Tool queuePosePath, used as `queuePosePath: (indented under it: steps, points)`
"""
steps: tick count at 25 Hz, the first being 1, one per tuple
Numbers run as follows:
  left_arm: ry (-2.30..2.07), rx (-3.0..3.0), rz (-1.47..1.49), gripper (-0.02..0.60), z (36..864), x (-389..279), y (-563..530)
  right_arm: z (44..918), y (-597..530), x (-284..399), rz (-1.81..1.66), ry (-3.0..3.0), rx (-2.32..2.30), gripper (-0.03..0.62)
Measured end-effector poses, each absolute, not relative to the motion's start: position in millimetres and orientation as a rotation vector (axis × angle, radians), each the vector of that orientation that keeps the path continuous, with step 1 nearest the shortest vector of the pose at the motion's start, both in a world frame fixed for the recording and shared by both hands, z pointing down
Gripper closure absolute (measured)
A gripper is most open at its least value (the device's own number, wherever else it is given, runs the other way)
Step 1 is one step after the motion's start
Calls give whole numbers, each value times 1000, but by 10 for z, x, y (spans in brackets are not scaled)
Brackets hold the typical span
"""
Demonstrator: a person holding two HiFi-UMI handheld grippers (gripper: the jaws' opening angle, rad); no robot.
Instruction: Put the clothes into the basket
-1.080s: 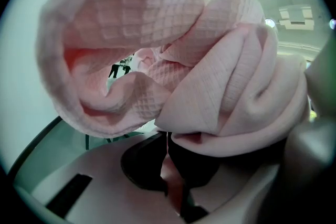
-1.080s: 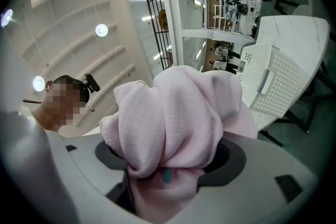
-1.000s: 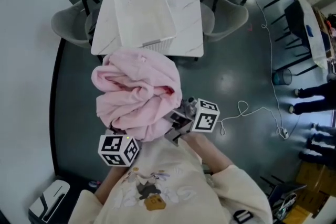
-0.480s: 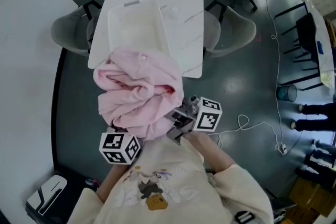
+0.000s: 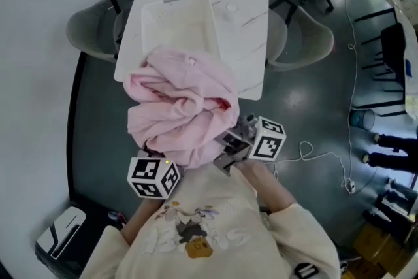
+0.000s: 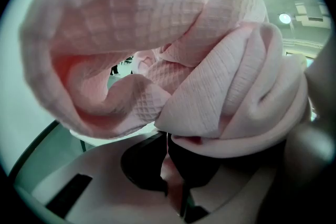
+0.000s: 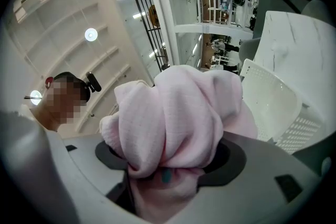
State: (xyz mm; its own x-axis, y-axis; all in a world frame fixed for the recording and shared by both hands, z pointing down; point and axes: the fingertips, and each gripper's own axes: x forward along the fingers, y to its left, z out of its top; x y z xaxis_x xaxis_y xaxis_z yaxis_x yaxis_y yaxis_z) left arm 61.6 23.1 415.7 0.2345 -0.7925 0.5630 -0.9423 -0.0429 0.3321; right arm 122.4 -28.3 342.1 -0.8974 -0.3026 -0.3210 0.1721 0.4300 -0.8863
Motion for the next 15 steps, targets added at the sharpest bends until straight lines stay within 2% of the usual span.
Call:
queuePosePath:
  steps: [15]
  points:
    - [-1492, 1970, 279, 566, 4078, 79, -815, 3320, -1219, 685, -1409, 2280, -239, 263]
